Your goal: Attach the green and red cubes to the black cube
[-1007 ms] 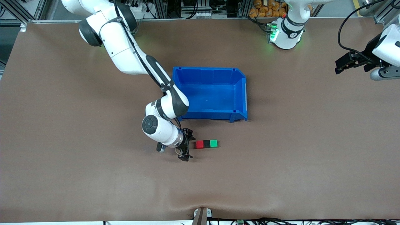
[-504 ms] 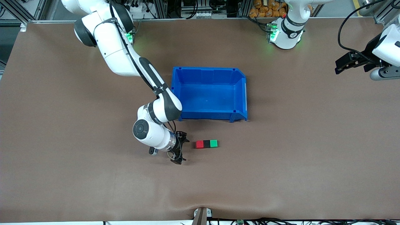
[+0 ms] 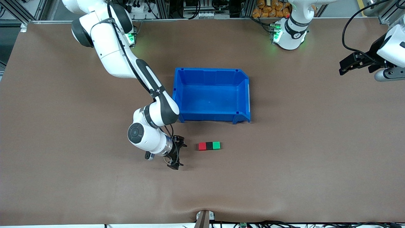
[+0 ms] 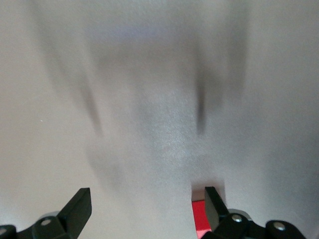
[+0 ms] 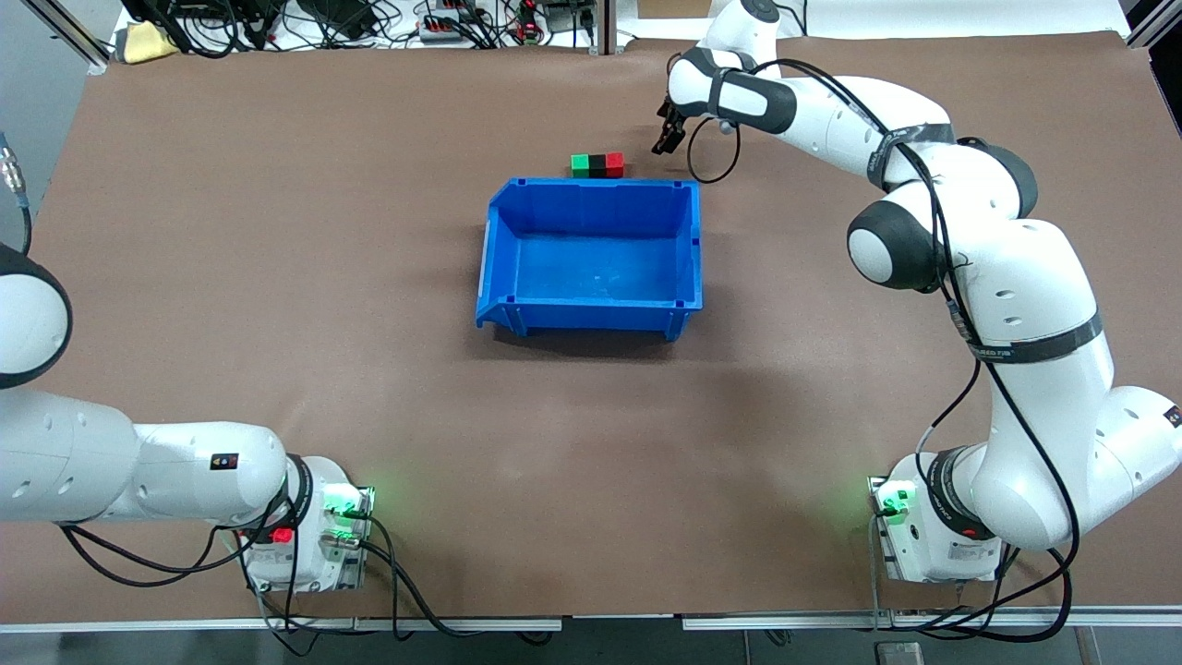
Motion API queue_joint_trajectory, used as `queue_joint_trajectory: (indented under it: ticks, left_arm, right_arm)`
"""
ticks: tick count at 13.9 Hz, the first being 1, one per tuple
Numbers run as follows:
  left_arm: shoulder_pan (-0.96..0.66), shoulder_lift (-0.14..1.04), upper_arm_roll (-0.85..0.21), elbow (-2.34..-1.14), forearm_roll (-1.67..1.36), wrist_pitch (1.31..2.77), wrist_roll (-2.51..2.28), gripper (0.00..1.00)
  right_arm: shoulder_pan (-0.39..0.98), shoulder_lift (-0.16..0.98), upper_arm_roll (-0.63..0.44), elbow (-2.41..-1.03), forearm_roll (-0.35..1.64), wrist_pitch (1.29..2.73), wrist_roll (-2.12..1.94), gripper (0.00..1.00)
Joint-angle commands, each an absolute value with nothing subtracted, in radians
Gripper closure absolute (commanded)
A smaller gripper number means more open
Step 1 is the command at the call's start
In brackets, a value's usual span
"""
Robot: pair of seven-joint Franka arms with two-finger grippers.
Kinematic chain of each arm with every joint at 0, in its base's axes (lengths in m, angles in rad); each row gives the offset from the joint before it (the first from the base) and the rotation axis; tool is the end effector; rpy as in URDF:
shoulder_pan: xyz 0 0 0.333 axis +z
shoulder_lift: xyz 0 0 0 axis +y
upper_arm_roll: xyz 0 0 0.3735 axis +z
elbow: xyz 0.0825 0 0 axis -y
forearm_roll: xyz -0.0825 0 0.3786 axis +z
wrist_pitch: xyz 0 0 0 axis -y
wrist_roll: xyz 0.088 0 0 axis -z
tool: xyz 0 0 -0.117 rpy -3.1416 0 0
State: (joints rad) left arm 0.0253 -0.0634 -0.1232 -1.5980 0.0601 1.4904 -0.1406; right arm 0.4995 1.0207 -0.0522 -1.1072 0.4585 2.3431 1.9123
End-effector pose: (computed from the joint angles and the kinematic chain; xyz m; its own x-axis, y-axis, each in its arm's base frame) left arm 0.5149 -0.0457 0.6864 0.9983 0.0478 -0.0345 0.0452 -0.9963 -0.0734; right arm 0.7444 0.3864 0.2344 -0.1310 -0.9190 -0.3720 -0.9863 0.1587 -0.0445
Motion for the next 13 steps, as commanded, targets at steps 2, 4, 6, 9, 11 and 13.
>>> queue_joint_trajectory:
  ticks: [2, 4, 6, 9, 11, 13]
  left_arm:
    - [0.029, -0.078, -0.126, -1.608, 0.052, 1.488, -0.141, 0.00]
    - [0.029, -0.078, -0.126, -1.608, 0.052, 1.488, -0.141, 0.00]
    - [0.029, -0.078, -0.126, -1.608, 0.052, 1.488, -0.141, 0.00]
    - [0.029, -0.078, -0.126, -1.608, 0.052, 1.488, -0.141, 0.00]
    - [0.029, -0.078, -0.126, -1.608, 0.052, 1.488, -0.141, 0.00]
    - [0.029, -0.078, -0.126, -1.608, 0.052, 1.488, -0.141, 0.00]
  right_arm:
    - [0.474, 0.994, -0.040, -1.112, 0.405, 2.310, 1.901, 0.00]
    - [0.466, 0.986, -0.038, -1.114, 0.407, 2.274, 1.855, 0.00]
    - [0.450, 0.974, -0.037, -1.114, 0.405, 2.250, 1.824, 0.00]
    - [0.431, 0.951, -0.023, -1.118, 0.364, 2.227, 1.810, 0.00]
    - [0.396, 0.937, 0.021, -1.118, 0.293, 2.191, 1.809, 0.00]
    - [0.368, 0.924, 0.061, -1.117, 0.236, 2.155, 1.810, 0.00]
